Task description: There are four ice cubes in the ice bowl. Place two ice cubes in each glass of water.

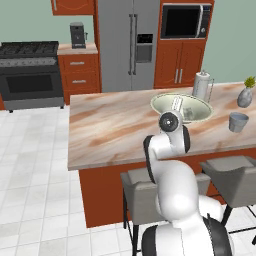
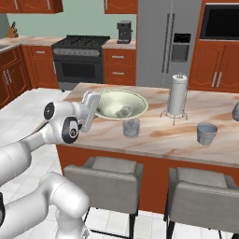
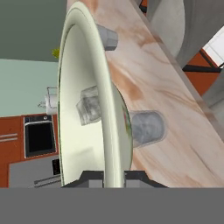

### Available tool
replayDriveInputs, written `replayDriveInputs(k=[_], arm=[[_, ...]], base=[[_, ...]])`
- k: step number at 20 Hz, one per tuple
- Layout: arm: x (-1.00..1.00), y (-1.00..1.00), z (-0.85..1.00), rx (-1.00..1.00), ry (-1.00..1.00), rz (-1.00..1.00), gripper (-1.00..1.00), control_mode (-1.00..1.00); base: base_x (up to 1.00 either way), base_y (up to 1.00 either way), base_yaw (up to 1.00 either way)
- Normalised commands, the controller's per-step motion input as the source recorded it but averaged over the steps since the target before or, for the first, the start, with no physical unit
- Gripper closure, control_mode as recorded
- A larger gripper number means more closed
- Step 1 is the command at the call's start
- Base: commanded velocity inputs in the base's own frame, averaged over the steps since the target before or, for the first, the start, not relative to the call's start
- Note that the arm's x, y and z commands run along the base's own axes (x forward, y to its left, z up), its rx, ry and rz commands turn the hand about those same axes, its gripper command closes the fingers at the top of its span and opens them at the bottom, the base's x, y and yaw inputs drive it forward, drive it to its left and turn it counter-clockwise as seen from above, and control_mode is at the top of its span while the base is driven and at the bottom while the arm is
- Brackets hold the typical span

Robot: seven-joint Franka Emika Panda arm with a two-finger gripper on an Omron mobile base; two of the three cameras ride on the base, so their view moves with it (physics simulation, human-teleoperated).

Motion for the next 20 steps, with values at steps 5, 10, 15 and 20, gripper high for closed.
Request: replayDriveInputs(k=[5,10,15,20], arm=[[0.0,0.0,0.0,0.0,0.0,0.0,1.0,1.0],[0.0,0.0,0.0,0.0,0.0,0.0,1.0,1.0],[0.0,0.0,0.0,0.0,0.0,0.0,1.0,1.0],[0.0,0.0,0.0,0.0,0.0,0.0,1.0,1.0]], base=[[-0.04,0.0,0.0],[-0.15,-0.23,-0.16],[-0.17,-0.5,-0.23],[-0.03,-0.5,-0.16]])
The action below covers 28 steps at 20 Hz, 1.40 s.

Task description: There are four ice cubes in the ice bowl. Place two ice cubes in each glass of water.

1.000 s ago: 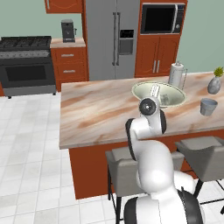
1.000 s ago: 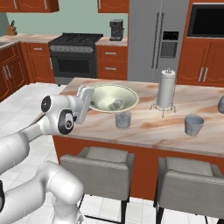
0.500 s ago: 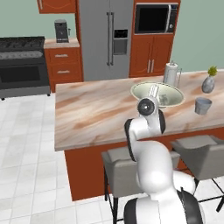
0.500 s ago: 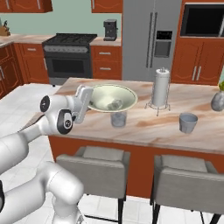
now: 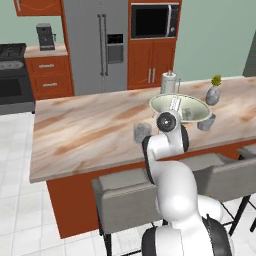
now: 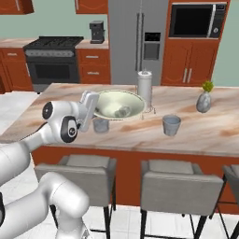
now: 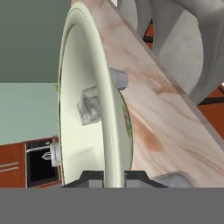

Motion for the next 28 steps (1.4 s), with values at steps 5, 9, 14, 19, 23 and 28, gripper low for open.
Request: replayDriveInputs(k=[5,9,14,19,23,28], arm=[[0.0,0.0,0.0,0.0,0.0,0.0,1.0,1.0],[0.0,0.0,0.0,0.0,0.0,0.0,1.0,1.0],[0.0,0.0,0.0,0.0,0.0,0.0,1.0,1.0],[0.0,0.0,0.0,0.0,0.0,0.0,1.0,1.0],[0.0,0.0,0.0,0.0,0.0,0.0,1.0,1.0],[0.0,0.0,0.0,0.0,0.0,0.0,1.0,1.0]], base=[[0.0,-0.61,-0.01],[0.0,-0.66,0.07],[0.0,-0.63,0.09],[0.08,-0.53,0.18],[0.17,-0.46,0.23],[0.24,-0.45,0.22]])
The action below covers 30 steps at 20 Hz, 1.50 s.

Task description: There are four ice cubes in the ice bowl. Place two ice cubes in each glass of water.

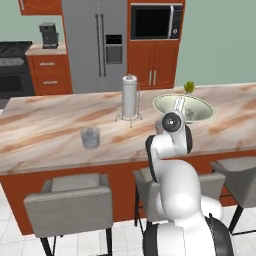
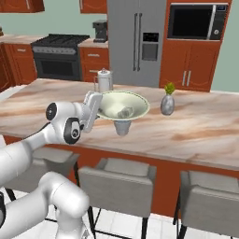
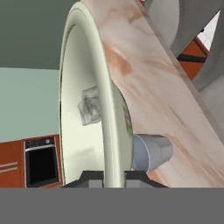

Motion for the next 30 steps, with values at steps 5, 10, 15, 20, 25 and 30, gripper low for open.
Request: replayDriveInputs(k=[5,10,15,20,25,30], arm=[[0.0,0.0,0.0,0.0,0.0,0.0,1.0,1.0],[0.0,0.0,0.0,0.0,0.0,0.0,1.0,1.0],[0.0,0.0,0.0,0.0,0.0,0.0,1.0,1.0],[0.0,0.0,0.0,0.0,0.0,0.0,1.0,1.0],[0.0,0.0,0.0,0.0,0.0,0.0,1.0,1.0],[0.0,0.0,0.0,0.0,0.0,0.0,1.0,1.0]], base=[[0.33,-0.44,0.18],[0.42,-0.41,0.16],[0.46,-0.4,0.15],[0.47,-0.39,0.16],[0.42,-0.26,0.12],[0.0,0.0,0.0]])
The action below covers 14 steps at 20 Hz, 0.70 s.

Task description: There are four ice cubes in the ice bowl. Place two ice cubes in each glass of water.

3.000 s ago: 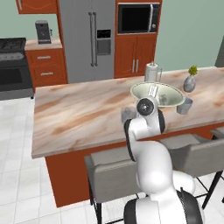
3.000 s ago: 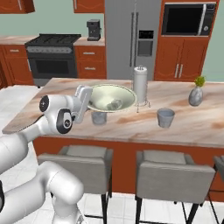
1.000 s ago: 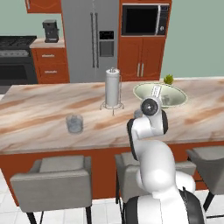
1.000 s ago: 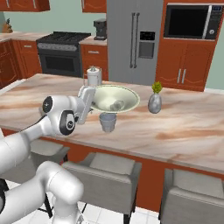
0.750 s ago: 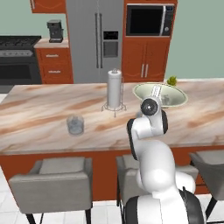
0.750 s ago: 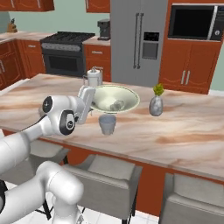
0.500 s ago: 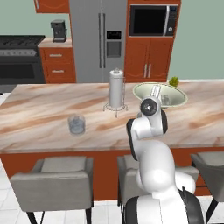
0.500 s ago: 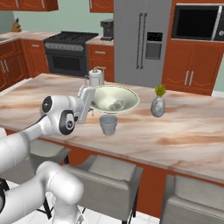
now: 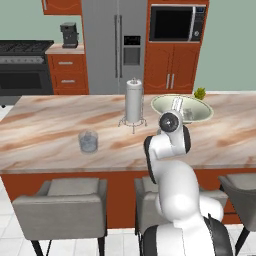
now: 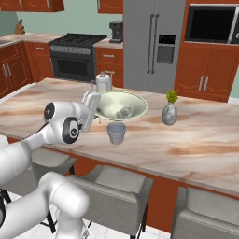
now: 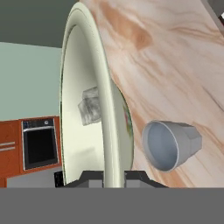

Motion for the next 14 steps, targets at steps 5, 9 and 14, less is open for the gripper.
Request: replayDriveInputs(k=[5,9,14], arm=[[0.0,0.0,0.0,0.0,0.0,0.0,1.0,1.0],[0.0,0.0,0.0,0.0,0.0,0.0,1.0,-1.0],[0.0,0.0,0.0,0.0,0.0,0.0,1.0,-1.0]], base=[[0.0,0.0,0.0],[0.0,0.0,0.0],[0.0,0.0,0.0]])
